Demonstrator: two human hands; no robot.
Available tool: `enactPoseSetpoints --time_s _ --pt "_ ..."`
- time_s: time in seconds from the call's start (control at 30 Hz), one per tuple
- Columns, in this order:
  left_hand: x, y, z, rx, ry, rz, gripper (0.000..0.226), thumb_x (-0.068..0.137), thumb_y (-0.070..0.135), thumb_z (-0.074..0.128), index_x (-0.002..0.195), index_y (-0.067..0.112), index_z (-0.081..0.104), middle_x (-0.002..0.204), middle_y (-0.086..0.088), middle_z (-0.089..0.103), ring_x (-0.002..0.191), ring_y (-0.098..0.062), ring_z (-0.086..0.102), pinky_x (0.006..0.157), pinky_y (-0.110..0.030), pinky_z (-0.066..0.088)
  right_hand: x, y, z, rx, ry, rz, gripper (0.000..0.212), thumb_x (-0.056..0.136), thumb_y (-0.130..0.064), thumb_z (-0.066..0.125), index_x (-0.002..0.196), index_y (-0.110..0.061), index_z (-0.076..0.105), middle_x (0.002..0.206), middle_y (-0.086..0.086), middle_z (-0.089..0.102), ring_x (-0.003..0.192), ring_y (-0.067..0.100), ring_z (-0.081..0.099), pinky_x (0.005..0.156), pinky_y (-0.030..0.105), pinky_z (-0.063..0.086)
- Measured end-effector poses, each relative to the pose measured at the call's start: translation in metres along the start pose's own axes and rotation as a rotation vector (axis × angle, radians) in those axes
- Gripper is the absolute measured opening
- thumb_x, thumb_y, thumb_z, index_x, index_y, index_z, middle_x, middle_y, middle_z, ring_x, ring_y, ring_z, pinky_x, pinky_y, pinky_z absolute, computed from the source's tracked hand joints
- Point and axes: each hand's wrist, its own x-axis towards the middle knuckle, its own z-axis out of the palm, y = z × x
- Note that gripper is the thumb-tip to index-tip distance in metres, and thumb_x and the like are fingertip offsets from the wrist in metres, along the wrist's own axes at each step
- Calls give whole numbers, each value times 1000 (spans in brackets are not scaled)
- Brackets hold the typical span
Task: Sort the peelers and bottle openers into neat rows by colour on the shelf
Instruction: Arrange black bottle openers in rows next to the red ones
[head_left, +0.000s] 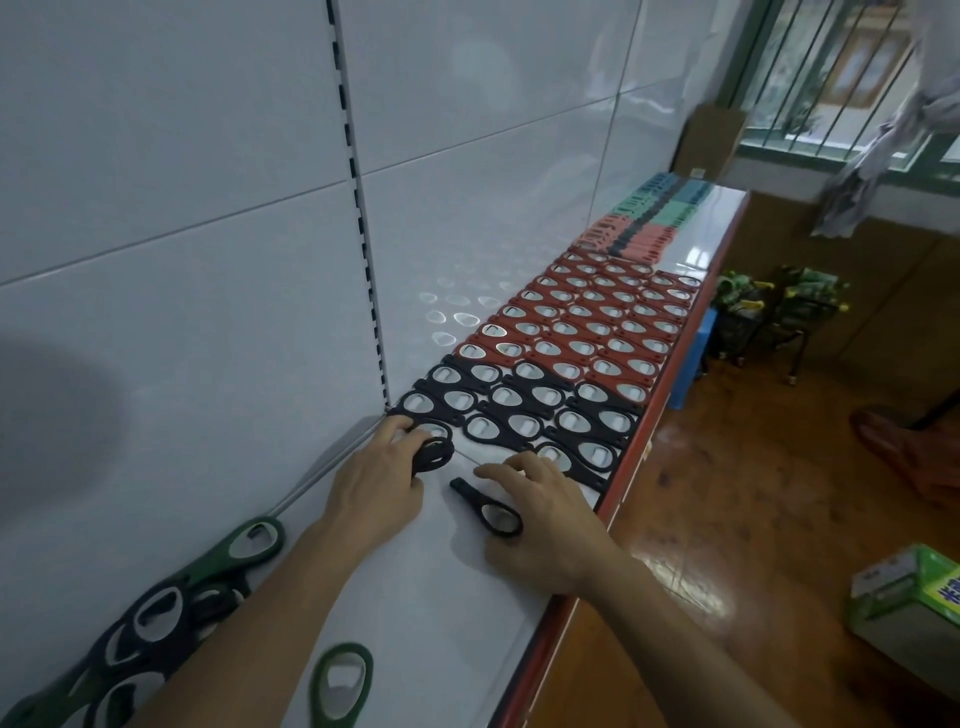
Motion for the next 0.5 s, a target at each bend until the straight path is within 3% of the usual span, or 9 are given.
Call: enactPoseSetpoints --time_s 0.07,0.2,0.5 --pt "1 0 1 -6 3 -4 56 87 10 62 139 30 54 148 8 40 117 -24 60 84 -39 55 -2 -1 3 18 55 -10 52 81 -60 63 128 -40 50 119 -12 46 105 10 44 88 29 43" --pt "2 -1 1 -20 5 -17 59 86 10 60 140 32 54 148 11 40 117 -24 60 86 -39 54 6 -2 8 31 165 9 13 93 -36 65 99 -27 70 100 -8 55 93 12 50 75 24 43" --pt "3 -4 3 -57 19 -38 58 85 10 59 140 27 56 150 14 42 120 -22 59 90 -37 52 22 -2 18 -7 308 52 21 92 -21 59 101 -23 78 97 -6 68 92 17 52 74 27 42"
